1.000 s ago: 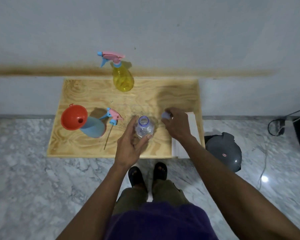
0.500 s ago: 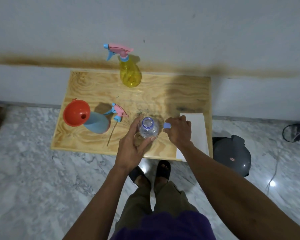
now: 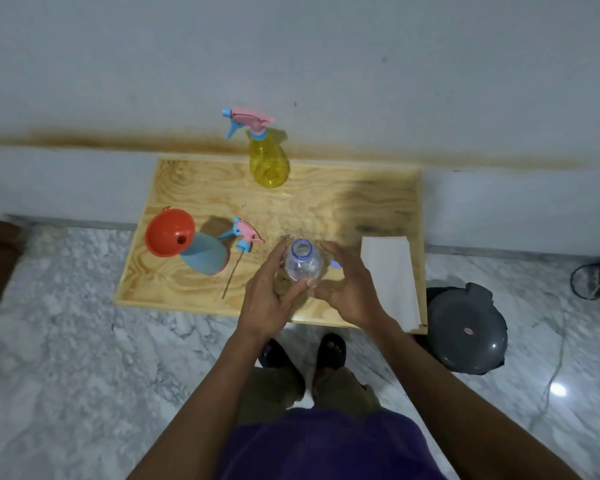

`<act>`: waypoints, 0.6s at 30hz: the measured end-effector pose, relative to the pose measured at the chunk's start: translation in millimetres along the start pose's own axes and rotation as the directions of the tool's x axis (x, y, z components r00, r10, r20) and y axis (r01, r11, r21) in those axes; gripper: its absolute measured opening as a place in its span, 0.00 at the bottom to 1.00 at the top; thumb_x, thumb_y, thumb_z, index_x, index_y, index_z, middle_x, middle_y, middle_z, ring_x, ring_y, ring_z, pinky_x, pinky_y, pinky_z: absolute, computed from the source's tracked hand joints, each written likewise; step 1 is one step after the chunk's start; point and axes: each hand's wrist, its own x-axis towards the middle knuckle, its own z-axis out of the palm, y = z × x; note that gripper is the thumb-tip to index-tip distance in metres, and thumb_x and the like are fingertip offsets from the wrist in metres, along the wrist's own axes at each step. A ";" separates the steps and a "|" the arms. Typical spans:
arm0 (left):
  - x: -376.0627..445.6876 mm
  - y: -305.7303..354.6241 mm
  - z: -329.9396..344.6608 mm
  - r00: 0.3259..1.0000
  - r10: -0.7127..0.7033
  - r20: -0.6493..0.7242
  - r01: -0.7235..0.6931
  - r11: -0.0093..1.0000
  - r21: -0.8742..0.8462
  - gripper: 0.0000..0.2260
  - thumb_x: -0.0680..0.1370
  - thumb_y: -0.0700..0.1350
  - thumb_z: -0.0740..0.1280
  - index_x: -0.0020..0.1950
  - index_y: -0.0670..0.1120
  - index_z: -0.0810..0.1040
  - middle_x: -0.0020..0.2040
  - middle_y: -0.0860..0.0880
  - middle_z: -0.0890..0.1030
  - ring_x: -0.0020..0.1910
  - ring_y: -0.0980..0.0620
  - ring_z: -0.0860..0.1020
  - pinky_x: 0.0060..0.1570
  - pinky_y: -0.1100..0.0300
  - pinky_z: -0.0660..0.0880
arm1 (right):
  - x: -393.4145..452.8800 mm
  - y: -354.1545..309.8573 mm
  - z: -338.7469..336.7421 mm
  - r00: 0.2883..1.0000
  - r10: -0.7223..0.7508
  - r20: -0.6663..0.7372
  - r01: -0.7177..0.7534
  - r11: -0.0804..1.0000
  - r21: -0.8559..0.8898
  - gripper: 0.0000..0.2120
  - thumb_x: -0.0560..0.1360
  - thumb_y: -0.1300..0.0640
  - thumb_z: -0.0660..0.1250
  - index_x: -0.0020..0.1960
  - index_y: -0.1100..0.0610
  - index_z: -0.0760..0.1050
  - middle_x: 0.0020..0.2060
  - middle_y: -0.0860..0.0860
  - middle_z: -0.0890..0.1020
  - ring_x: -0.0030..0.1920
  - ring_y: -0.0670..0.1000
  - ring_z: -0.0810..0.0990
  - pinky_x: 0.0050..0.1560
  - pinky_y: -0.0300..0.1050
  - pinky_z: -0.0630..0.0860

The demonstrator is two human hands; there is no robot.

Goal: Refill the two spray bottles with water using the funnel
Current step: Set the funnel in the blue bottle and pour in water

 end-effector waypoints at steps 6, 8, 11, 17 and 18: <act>-15.4 5.0 -28.0 0.965 0.125 -0.230 -0.113 0.992 0.065 0.33 0.73 0.59 0.74 0.75 0.55 0.68 0.69 0.55 0.76 0.67 0.58 0.74 0.60 0.58 0.74 | -8.0 -15.9 26.4 0.997 0.022 -0.075 -0.012 0.992 0.130 0.43 0.65 0.36 0.77 0.74 0.45 0.64 0.66 0.42 0.74 0.67 0.49 0.75 0.57 0.59 0.79; -18.7 5.1 -46.5 0.893 0.206 -0.400 -0.174 0.978 0.114 0.27 0.75 0.57 0.72 0.71 0.48 0.72 0.62 0.49 0.79 0.61 0.52 0.77 0.56 0.58 0.75 | -4.7 -17.8 33.2 0.993 0.053 -0.101 -0.039 0.990 0.135 0.44 0.63 0.34 0.77 0.74 0.44 0.64 0.67 0.42 0.74 0.67 0.48 0.74 0.57 0.59 0.80; -14.3 -2.0 -80.1 0.790 0.216 -0.573 -0.127 0.973 0.191 0.24 0.78 0.55 0.69 0.69 0.43 0.73 0.60 0.46 0.77 0.59 0.47 0.76 0.57 0.52 0.75 | -2.2 -22.7 43.4 0.984 0.087 -0.157 -0.068 0.991 0.119 0.44 0.64 0.43 0.80 0.74 0.47 0.64 0.66 0.45 0.77 0.64 0.45 0.77 0.56 0.55 0.80; 3.0 -23.9 -132.8 0.785 0.040 -0.618 0.059 0.989 0.139 0.25 0.78 0.57 0.70 0.71 0.48 0.69 0.66 0.46 0.71 0.66 0.47 0.71 0.64 0.43 0.72 | 25.9 -36.2 65.8 0.976 0.050 -0.212 -0.030 0.995 0.098 0.43 0.68 0.47 0.78 0.75 0.42 0.56 0.68 0.54 0.75 0.62 0.56 0.80 0.55 0.57 0.80; 4.6 -28.2 -138.7 0.797 0.014 -0.604 0.081 0.988 0.130 0.27 0.78 0.58 0.70 0.72 0.49 0.68 0.67 0.47 0.70 0.67 0.48 0.70 0.66 0.43 0.71 | 33.4 -39.9 68.9 0.977 0.055 -0.204 -0.035 0.994 0.103 0.42 0.68 0.44 0.76 0.75 0.41 0.56 0.68 0.54 0.75 0.61 0.57 0.80 0.54 0.55 0.80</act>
